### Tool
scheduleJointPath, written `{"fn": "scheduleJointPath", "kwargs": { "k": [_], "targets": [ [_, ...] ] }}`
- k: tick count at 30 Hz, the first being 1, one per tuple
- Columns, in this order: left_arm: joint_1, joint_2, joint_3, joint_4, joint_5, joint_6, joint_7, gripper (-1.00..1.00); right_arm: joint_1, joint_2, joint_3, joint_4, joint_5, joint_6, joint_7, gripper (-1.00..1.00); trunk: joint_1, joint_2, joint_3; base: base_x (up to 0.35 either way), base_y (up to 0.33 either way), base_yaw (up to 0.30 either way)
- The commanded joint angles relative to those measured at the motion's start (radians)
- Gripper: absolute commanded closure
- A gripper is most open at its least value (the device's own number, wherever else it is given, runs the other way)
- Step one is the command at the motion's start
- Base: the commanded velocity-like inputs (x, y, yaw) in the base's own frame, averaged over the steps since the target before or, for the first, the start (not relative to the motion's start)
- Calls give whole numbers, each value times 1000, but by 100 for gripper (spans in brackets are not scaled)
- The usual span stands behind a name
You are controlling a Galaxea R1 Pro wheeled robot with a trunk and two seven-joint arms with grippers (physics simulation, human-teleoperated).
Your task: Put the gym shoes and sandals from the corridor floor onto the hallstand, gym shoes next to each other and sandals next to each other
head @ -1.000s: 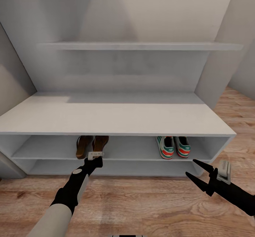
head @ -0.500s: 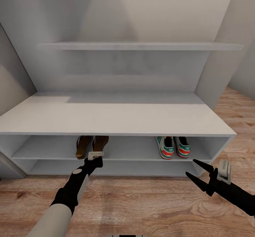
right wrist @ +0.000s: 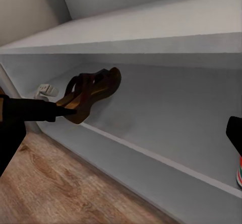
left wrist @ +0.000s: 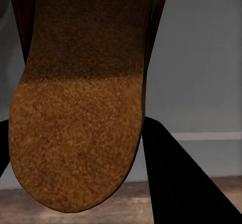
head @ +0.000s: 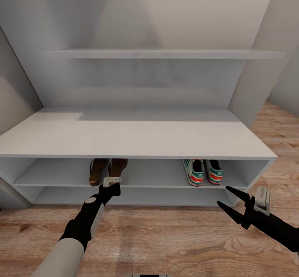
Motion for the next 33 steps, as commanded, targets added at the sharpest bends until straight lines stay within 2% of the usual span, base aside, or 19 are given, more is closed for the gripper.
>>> {"fn": "scheduleJointPath", "kwargs": {
  "k": [1, 12, 24, 33],
  "targets": [
    [0, -2, 8, -2, -14, 5, -11, 100, -1, 0, -1, 0, -4, 10, 3, -100, 0, 0, -1, 0, 0, 0],
    [0, -1, 8, -2, -13, 5, -11, 100, -1, 2, 6, 0, -2, 10, 3, -100, 0, 0, -1, 0, 0, 0],
    [0, -2, 9, -2, -13, 5, -10, 100, -1, 3, 37, 0, 2, 10, 3, -100, 0, 0, -1, 3, 0, 0],
    [0, -1, 9, -2, -13, 0, -10, 100, -1, 3, 43, 0, 3, 10, 3, -100, 0, 0, -1, 145, 0, 0]
  ]
}}
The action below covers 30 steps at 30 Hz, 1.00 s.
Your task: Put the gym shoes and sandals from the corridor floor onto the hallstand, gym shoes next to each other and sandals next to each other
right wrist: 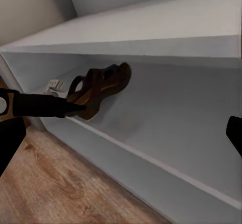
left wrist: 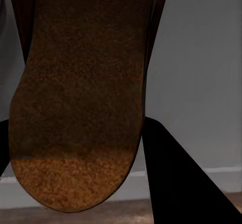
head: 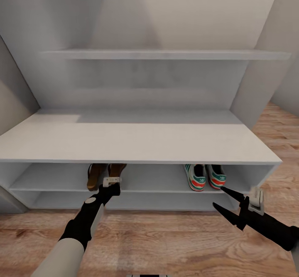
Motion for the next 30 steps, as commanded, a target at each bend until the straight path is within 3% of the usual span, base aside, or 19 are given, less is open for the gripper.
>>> {"fn": "scheduleJointPath", "kwargs": {
  "k": [1, 30],
  "targets": [
    [0, -2, 8, -2, -14, 4, -11, 100, -1, 0, 0, 0, -4, 10, 3, -100, 0, 0, -1, 95, 0, 0],
    [0, -1, 11, -2, -14, -6, -12, 100, -1, -1, 1, 0, -5, 10, 4, -100, 0, 0, -1, 15, 0, 0]
  ]
}}
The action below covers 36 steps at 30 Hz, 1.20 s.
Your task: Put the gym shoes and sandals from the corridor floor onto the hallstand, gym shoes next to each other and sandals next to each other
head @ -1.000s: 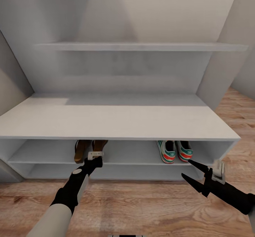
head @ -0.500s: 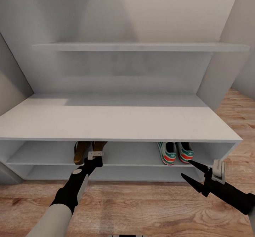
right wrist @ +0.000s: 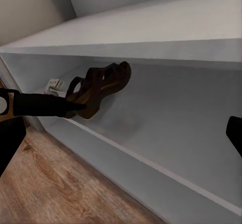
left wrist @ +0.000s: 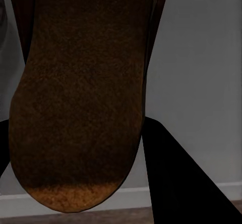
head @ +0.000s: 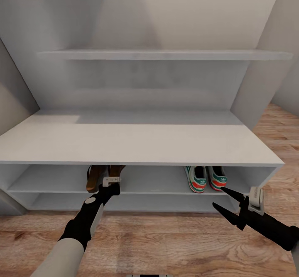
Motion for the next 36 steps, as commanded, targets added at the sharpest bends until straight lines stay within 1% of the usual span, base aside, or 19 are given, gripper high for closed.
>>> {"fn": "scheduleJointPath", "kwargs": {
  "k": [1, 13, 22, 36],
  "targets": [
    [0, -2, 8, -2, -14, 5, -11, 100, -1, 0, -1, 0, -4, 10, 3, -100, 0, 0, -1, 0, 0, 0],
    [0, 3, 10, 4, -12, 3, -12, 100, -1, -1, -1, 0, -4, 10, 3, -100, 0, 0, -1, 0, 0, 0],
    [-8, 7, 10, 47, -12, -39, -11, 100, -1, -1, -1, 0, -4, 10, 3, -100, 0, 0, -1, 0, 0, 0],
    [-23, 9, 11, 73, -12, -51, -11, 100, -1, -1, -1, 0, -4, 10, 3, -100, 0, 0, -1, 0, 0, 0]
  ]
}}
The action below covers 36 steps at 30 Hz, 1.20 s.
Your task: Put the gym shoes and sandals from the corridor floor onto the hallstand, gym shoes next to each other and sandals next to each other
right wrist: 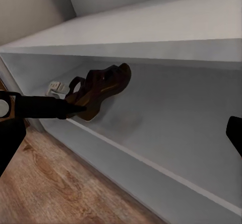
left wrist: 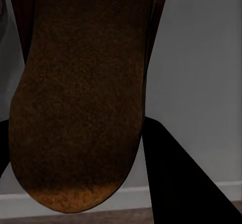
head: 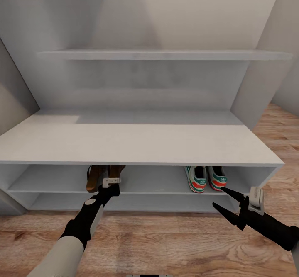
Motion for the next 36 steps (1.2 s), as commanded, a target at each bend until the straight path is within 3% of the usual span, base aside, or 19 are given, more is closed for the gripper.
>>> {"fn": "scheduleJointPath", "kwargs": {
  "k": [1, 36],
  "targets": [
    [-1, -2, 8, -1, -13, 5, -11, 100, -1, 0, -1, 0, -4, 10, 3, -100, 0, 0, -1, 0, 0, 0],
    [-12, -1, 9, 2, -15, 11, -9, 100, -1, 1, -1, 0, -3, 10, 3, -100, 0, 0, -1, 0, 0, 0]
  ]
}}
